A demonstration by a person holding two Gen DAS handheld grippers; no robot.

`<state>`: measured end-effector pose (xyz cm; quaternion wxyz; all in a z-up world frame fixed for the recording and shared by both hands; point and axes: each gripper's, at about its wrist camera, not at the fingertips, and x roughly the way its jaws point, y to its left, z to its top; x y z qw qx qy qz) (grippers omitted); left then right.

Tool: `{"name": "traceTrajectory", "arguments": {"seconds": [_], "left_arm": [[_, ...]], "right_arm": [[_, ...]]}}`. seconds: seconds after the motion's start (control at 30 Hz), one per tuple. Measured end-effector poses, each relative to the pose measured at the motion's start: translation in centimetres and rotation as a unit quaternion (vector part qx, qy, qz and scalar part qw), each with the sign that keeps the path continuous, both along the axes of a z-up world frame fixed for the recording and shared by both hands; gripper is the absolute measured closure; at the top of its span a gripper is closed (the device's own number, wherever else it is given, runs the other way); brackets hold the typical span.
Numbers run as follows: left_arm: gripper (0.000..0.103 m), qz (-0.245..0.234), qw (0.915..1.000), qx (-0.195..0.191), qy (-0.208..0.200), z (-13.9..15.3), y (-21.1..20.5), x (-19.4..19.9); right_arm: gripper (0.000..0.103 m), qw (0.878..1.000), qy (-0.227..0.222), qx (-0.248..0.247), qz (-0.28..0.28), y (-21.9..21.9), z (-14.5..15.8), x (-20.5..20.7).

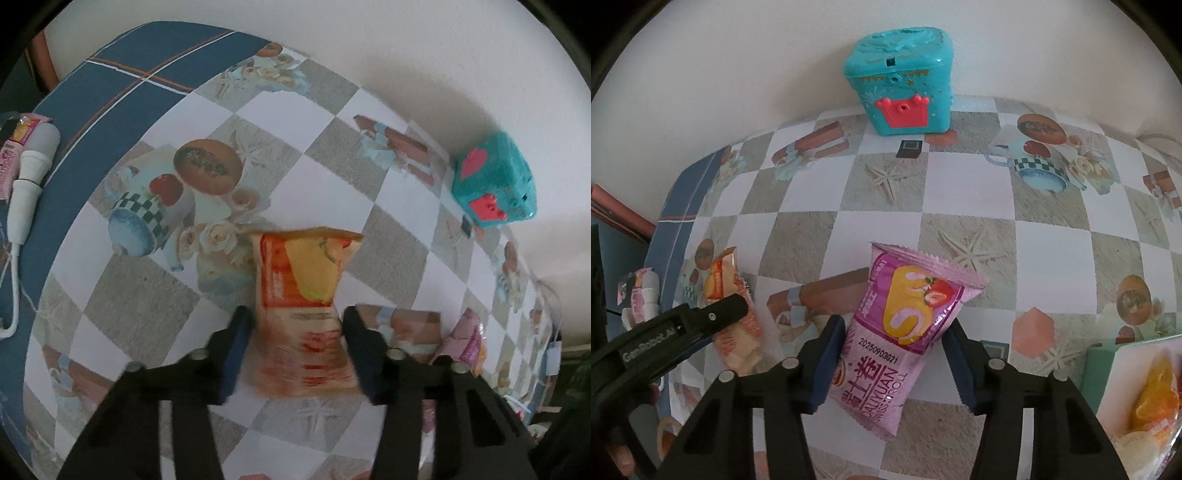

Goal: Organize snacks
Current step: 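Grasp the orange bread bag with the left gripper while the right grasps the pink Swiss roll bag, then carry the bread bag and Swiss roll bag over the white tray with both grippers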

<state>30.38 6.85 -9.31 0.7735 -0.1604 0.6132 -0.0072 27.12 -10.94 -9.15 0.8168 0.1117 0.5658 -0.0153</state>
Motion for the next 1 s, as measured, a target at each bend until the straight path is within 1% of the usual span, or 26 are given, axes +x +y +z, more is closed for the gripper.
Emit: {"name": "traceTrajectory", "arguments": {"seconds": [0.23, 0.47, 0.6, 0.73, 0.87, 1.0], "left_arm": [[0.06, -0.006, 0.9999, 0.007, -0.006, 0.0, 0.3, -1.4], [0.06, 0.002, 0.9999, 0.013, 0.009, 0.1, 1.2, -4.2], [0.06, 0.006, 0.9998, 0.012, 0.015, 0.1, 1.1, -6.4], [0.06, -0.005, 0.9994, 0.029, 0.018, 0.4, 0.5, -8.7], [0.061, -0.011, 0.9993, 0.035, 0.013, 0.9, 0.2, -11.0], [0.061, 0.002, 0.9995, 0.033, 0.003, 1.6, 0.4, -13.0]], "right_arm": [[0.05, 1.0, -0.003, -0.024, 0.02, 0.3, 0.2, -1.0], [0.052, 0.999, 0.001, -0.041, 0.033, 0.7, 0.2, -2.6], [0.054, 0.998, 0.007, -0.046, 0.037, 0.9, 0.1, -4.0], [0.055, 0.997, 0.011, -0.054, 0.044, 1.1, 0.1, -5.8], [0.056, 0.996, 0.011, -0.067, 0.053, 1.4, 0.1, -7.6], [0.057, 0.996, 0.014, -0.063, 0.056, 1.5, 0.3, -9.4]]}}
